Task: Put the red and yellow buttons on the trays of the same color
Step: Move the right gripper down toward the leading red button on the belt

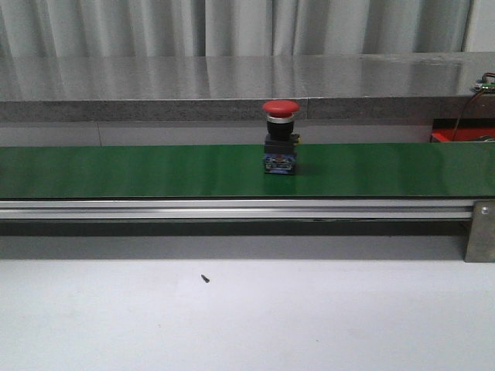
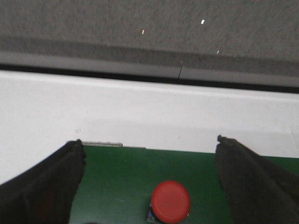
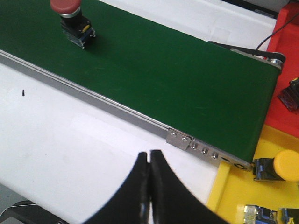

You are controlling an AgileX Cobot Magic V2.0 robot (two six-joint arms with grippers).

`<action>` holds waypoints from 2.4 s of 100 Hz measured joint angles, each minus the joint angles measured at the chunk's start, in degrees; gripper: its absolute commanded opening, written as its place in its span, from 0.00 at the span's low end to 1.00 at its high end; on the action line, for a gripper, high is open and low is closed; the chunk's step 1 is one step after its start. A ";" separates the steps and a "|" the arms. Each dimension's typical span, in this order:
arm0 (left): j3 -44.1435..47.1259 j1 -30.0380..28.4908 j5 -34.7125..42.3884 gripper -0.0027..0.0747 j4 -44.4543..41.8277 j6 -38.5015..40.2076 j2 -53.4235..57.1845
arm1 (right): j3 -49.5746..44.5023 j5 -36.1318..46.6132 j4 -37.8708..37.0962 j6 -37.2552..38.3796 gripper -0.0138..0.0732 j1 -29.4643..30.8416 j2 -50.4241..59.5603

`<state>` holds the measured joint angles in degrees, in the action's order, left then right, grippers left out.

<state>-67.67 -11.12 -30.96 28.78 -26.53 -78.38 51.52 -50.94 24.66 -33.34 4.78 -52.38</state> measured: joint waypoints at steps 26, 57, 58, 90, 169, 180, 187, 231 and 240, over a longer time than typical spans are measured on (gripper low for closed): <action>7.29 3.05 0.00 0.70 0.67 -1.54 17.02 | 0.00 0.00 0.00 0.00 0.05 0.00 0.00; 26.13 5.26 0.11 0.09 0.99 -1.86 41.79 | 0.00 0.00 0.10 0.00 0.06 0.00 0.00; 26.90 5.26 0.11 0.06 0.99 -1.86 42.88 | 0.00 0.00 0.10 0.00 0.06 0.00 0.00; 37.58 5.26 0.11 0.01 0.99 -1.94 55.28 | 0.00 0.05 3.00 0.36 0.81 0.00 0.00; 38.72 5.26 0.23 0.01 0.99 -1.94 55.44 | 13.11 5.46 5.38 -0.66 0.85 -3.52 -29.12; 38.72 5.26 0.32 0.01 0.99 -1.94 55.44 | 15.46 6.08 5.52 -1.43 0.85 -4.64 -33.48; 38.72 5.26 0.32 0.01 0.99 -1.94 55.44 | 16.76 6.21 5.54 -1.45 0.85 -4.75 -35.96; 38.82 5.26 0.32 0.01 0.99 -1.94 55.44 | 19.29 9.15 5.18 -3.08 0.67 -4.75 -44.89; 38.82 5.26 0.32 0.01 0.99 -1.94 55.44 | 19.29 9.33 5.07 -3.21 0.55 -4.75 -45.51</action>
<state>-28.85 -5.85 -30.64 29.77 -28.46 -22.94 70.80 -41.61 29.74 -36.54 0.03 -97.89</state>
